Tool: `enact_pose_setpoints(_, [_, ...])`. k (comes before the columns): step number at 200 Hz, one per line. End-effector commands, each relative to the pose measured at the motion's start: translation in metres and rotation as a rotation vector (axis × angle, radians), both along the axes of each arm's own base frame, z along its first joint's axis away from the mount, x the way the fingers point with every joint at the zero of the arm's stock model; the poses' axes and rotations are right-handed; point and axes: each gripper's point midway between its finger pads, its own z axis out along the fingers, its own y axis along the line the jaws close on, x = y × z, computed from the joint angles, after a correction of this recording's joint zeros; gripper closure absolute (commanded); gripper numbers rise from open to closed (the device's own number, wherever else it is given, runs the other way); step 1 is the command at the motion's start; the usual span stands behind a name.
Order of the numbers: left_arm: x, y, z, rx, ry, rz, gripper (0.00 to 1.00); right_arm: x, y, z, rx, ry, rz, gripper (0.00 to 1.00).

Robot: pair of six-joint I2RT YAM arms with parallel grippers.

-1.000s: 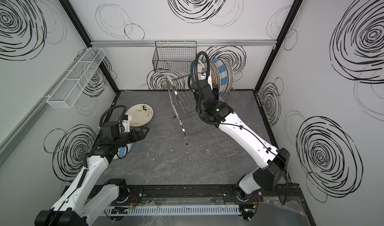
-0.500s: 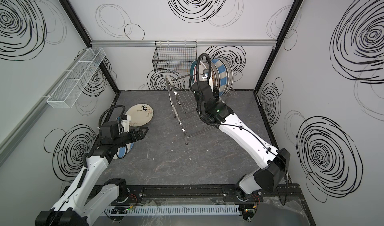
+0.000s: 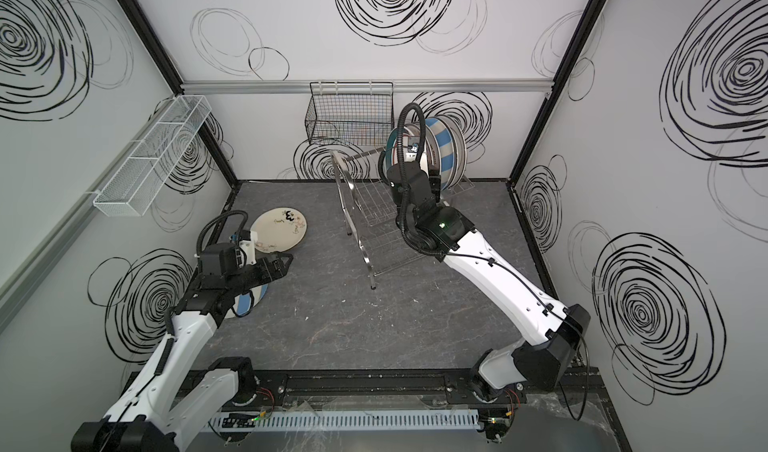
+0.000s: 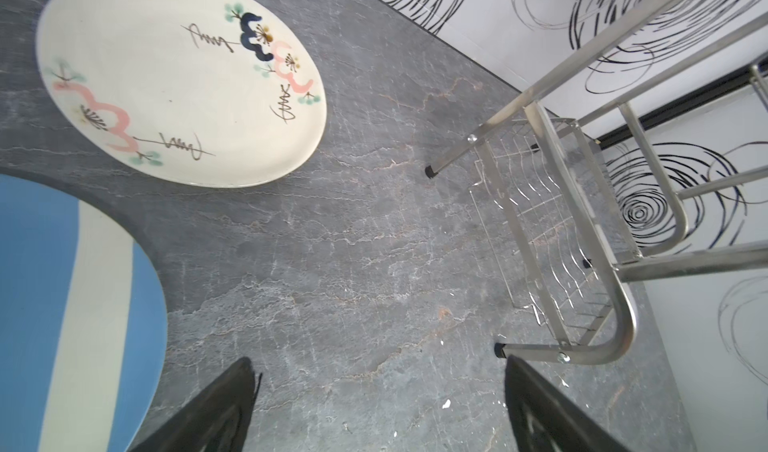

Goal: Load the plates into the dish rack
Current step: 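Open the right gripper and draw it back from the rack, then lower the right gripper toward the table while the left gripper moves to the blue-striped plate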

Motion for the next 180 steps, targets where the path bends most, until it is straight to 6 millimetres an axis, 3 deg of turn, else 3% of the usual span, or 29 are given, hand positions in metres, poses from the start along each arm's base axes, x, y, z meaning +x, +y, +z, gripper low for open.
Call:
enact_pose_setpoints(1, [0.005, 0.022, 0.003, 0.049, 0.004, 0.11, 0.04, -0.019, -0.008, 0.031, 0.011, -0.025, 0.007, 0.37])
enact_pose_setpoints(16, [0.006, 0.034, 0.001, 0.103, 0.005, 0.173, 0.04, -0.032, 0.001, 0.042, 0.046, -0.04, 0.078, 0.28])
enact_pose_setpoints(36, [0.006, 0.044, -0.001, 0.172, 0.007, 0.236, 0.04, -0.057, 0.037, 0.051, 0.123, -0.057, 0.298, 0.25])
enact_pose_setpoints(61, [0.012, 0.046, -0.011, 0.259, 0.041, 0.255, 0.04, -0.102, 0.079, 0.043, 0.17, -0.02, 0.56, 0.24])
enact_pose_setpoints(83, [0.016, 0.042, -0.026, 0.281, 0.099, 0.249, 0.04, -0.145, 0.1, 0.012, 0.246, 0.027, 0.761, 0.24])
enact_pose_setpoints(105, [0.017, 0.039, -0.033, 0.303, 0.103, 0.293, 0.04, -0.18, 0.104, -0.028, 0.345, 0.072, 0.883, 0.24])
enact_pose_setpoints(135, [0.024, 0.037, -0.032, 0.352, 0.064, 0.363, 0.04, -0.207, 0.102, -0.084, 0.423, 0.129, 0.936, 0.24])
enact_pose_setpoints(155, [0.025, 0.044, -0.045, 0.415, 0.117, 0.381, 0.04, -0.226, 0.11, -0.117, 0.453, 0.195, 0.991, 0.24])
enact_pose_setpoints(180, [0.024, 0.05, -0.067, 0.398, 0.176, 0.393, 0.04, -0.246, 0.119, -0.142, 0.476, 0.256, 1.031, 0.24])
